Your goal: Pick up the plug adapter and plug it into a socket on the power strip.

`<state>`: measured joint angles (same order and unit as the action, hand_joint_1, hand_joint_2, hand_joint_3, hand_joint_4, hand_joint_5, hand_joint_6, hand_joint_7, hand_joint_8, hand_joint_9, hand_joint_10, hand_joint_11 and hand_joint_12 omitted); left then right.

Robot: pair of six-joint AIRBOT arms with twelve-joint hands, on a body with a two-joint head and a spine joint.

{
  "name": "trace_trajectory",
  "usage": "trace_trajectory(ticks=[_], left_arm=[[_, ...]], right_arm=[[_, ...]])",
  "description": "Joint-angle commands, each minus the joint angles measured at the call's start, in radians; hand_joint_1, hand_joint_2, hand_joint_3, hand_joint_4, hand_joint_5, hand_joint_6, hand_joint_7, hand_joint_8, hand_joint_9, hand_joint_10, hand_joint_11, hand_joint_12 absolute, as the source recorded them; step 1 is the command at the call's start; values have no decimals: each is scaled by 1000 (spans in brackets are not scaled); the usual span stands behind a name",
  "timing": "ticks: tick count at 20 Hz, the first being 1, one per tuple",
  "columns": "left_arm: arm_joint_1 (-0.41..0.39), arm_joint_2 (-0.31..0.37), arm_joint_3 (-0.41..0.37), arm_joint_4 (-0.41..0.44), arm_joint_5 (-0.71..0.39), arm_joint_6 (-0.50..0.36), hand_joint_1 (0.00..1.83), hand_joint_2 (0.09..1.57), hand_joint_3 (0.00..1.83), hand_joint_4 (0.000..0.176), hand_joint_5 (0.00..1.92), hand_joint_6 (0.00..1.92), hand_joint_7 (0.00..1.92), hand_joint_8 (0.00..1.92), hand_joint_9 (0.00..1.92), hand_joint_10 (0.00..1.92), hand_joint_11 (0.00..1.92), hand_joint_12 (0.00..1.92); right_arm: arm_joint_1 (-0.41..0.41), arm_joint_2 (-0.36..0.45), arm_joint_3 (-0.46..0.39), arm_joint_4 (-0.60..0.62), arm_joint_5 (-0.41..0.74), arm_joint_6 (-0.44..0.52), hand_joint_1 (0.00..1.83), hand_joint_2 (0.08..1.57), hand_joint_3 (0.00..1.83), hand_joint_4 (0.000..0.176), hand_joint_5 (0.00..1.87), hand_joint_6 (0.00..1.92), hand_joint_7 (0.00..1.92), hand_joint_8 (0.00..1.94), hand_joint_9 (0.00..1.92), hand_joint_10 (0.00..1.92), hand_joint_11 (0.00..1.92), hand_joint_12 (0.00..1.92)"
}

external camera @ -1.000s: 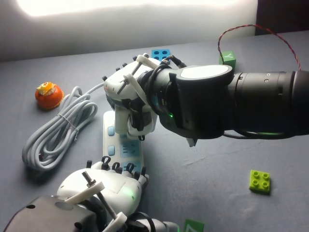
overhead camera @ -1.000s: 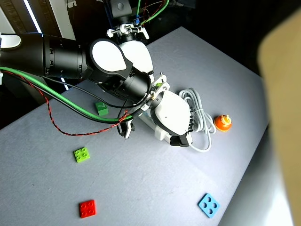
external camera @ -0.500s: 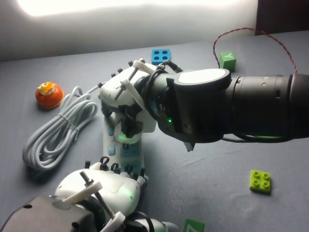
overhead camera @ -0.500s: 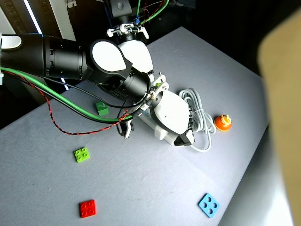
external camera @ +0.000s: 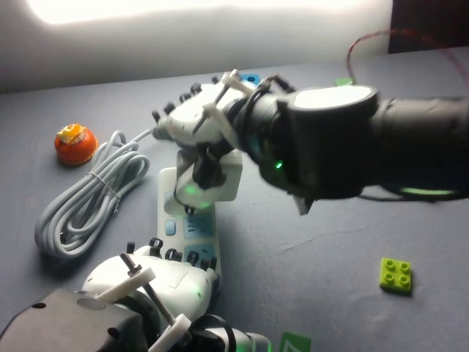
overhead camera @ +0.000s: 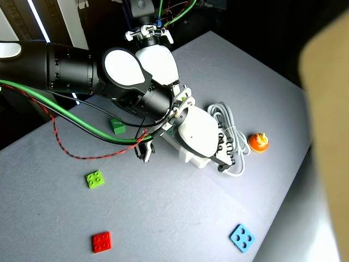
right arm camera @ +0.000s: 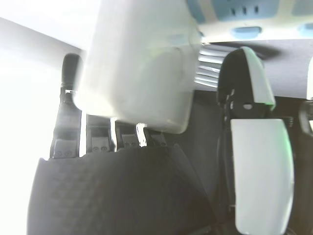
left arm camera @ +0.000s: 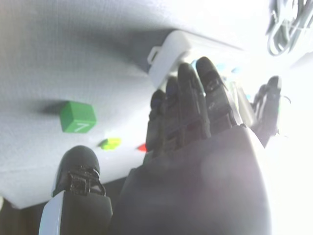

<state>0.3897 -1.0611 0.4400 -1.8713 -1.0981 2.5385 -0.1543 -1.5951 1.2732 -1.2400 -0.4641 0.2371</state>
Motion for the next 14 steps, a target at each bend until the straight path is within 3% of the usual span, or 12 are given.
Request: trace_trajectory(ticks=[1,4,7,12,14], left_arm=[[-11,7,-4,56,-24,1,0,1212,1,0,155,0,177,1,201,0,0,491],[-23,8,-4,56,-29,2,0,1214,1,0,142,1,148,1,165,1,0,422],[-43,16,-4,55,-40,2,0,1214,0,0,146,3,150,4,163,3,0,443],[-75,36,-6,55,-60,2,0,1221,1,0,185,7,192,8,187,5,0,535],[-89,43,-7,55,-69,9,0,1219,0,0,159,0,161,1,161,0,0,483]], right_arm=[[23,22,-23,-43,36,-8,484,948,0,0,168,1,206,1,198,0,0,717],[53,98,-96,-44,36,-12,300,928,0,0,122,0,166,0,149,0,0,563],[89,217,-206,-46,16,-39,136,928,0,0,121,0,161,0,136,0,0,562],[112,486,-432,-43,92,-36,121,964,6,0,140,4,173,4,161,5,0,598],[102,582,-505,-42,92,-44,133,997,10,0,149,4,168,4,161,4,0,595]])
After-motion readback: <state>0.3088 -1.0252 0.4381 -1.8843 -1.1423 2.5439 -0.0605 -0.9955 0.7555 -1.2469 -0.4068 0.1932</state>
